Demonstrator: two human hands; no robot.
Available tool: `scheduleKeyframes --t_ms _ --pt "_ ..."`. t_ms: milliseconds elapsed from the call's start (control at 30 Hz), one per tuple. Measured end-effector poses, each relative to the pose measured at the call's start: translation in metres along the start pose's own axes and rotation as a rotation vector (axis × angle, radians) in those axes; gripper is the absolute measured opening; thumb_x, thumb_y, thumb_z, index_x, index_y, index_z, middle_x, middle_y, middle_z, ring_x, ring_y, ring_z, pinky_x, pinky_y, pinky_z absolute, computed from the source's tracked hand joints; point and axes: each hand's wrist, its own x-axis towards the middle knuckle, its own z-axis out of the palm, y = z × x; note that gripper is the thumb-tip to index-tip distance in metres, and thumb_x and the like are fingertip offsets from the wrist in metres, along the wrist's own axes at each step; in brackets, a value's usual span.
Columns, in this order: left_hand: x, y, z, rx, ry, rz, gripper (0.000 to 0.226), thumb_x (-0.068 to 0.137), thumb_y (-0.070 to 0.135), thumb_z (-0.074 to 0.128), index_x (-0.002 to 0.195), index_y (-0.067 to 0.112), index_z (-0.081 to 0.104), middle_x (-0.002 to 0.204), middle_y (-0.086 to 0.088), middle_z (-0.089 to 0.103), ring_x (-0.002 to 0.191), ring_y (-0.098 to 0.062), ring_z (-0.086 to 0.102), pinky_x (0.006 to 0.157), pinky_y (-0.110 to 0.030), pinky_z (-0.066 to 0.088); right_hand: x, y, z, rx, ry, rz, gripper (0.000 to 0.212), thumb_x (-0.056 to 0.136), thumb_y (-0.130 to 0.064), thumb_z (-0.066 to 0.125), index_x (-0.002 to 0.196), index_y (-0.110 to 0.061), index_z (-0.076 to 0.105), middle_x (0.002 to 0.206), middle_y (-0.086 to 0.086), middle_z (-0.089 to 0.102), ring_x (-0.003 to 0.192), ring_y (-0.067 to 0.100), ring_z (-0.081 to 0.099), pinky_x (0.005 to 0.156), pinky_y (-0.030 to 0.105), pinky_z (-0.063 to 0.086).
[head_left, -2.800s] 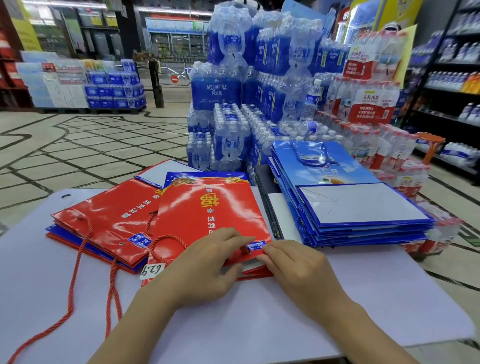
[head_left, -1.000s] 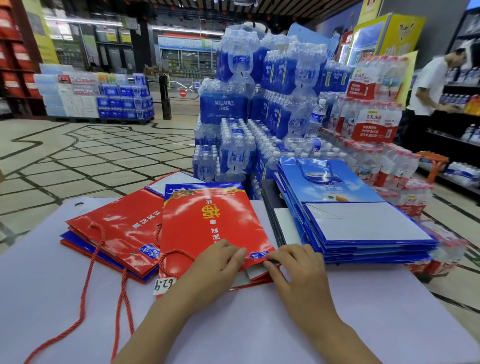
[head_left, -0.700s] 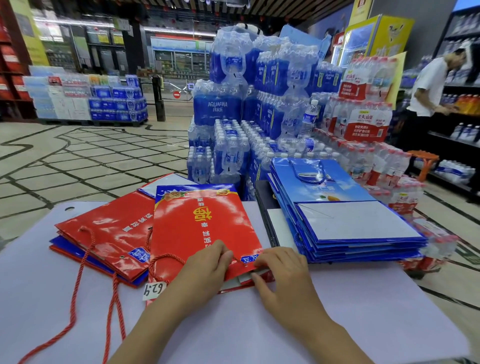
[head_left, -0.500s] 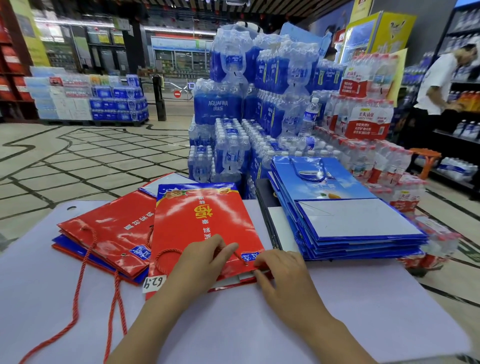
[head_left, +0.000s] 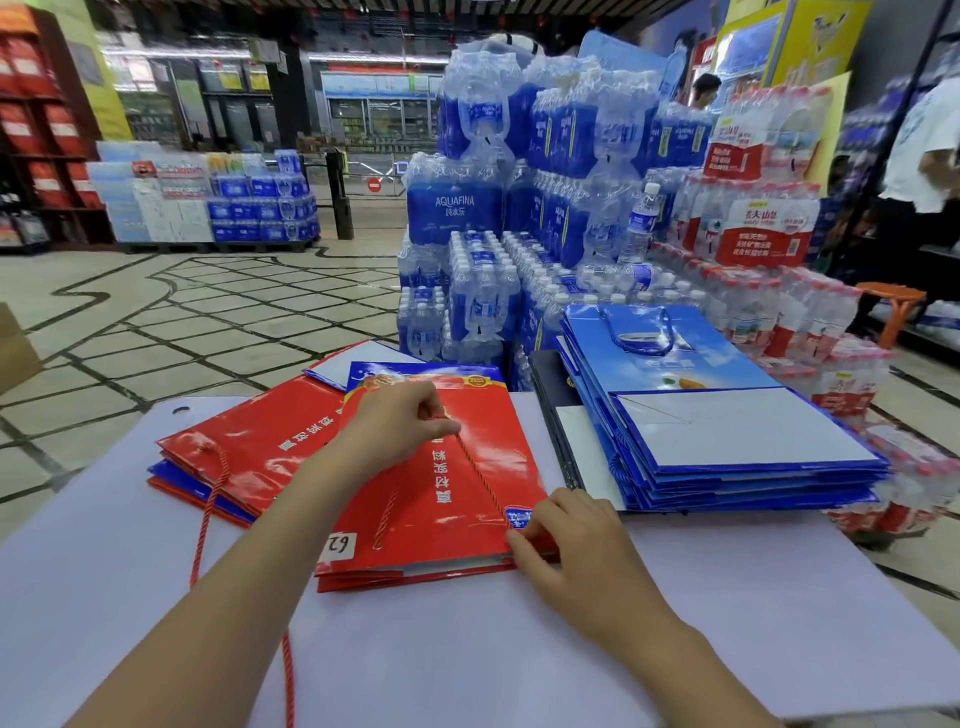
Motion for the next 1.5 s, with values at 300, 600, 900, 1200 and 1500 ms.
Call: scheduleKeyframes --t_ms 300,600,900,1200,1500 --pt "-0.053 0.039 0.010 0.292 -0.225 0.345 0.059 0.085 0.063 0.049 0.134 0.030 0.049 0.137 0.003 0.048 0.130 -0.017 0.041 0.109 -0.041 0.033 -0.003 0.004 -0.002 0.105 0.028 0.077 0.013 0.092 -0.031 0.058 0.081 -0.023 0.061 0.080 -0.014 0.056 0.077 0.003 0.048 0.068 0.019 0.039" --pt "-0.095 0.041 0.032 0.472 -0.410 0.331 0.065 0.094 0.059 0.043 0.149 0.030 0.028 0.159 0.002 0.024 0.146 -0.021 0.018 0.116 -0.040 0.022 0.000 0.003 -0.021 0.418 0.049 0.402 0.026 0.086 -0.002 0.066 0.081 -0.027 0.071 0.080 -0.019 0.069 0.083 -0.001 0.064 0.070 0.014 0.052" --pt "-0.099 0.061 0.045 0.801 -0.268 0.543 0.027 0.075 0.025 0.055 0.098 0.012 0.060 0.070 -0.005 0.062 0.055 -0.028 0.062 0.043 -0.024 0.019 0.003 -0.005 -0.033 0.606 0.124 0.512 0.037 0.082 0.010 0.055 0.069 -0.020 0.073 0.072 -0.010 0.071 0.074 0.007 0.067 0.071 0.016 0.052" --pt "-0.098 0.067 0.032 0.746 0.039 0.347 0.048 0.038 0.019 0.084 0.084 0.022 0.072 0.053 0.002 0.058 0.034 -0.022 0.052 0.041 -0.023 0.017 0.006 -0.008 -0.030 0.912 0.186 0.616 0.031 0.090 0.014 0.048 0.092 -0.008 0.070 0.087 0.008 0.072 0.084 0.017 0.070 0.077 0.027 0.058" --pt "-0.087 0.083 -0.050 0.346 0.772 0.287 0.028 0.095 0.026 0.052 0.115 0.013 0.066 0.054 -0.006 0.057 0.041 -0.034 0.049 0.040 -0.028 0.033 0.029 -0.060 -0.020 1.243 -0.248 0.829 0.014 0.094 -0.013 0.063 0.103 -0.002 0.064 0.085 0.019 0.071 0.075 0.027 0.069 0.074 0.039 0.059"
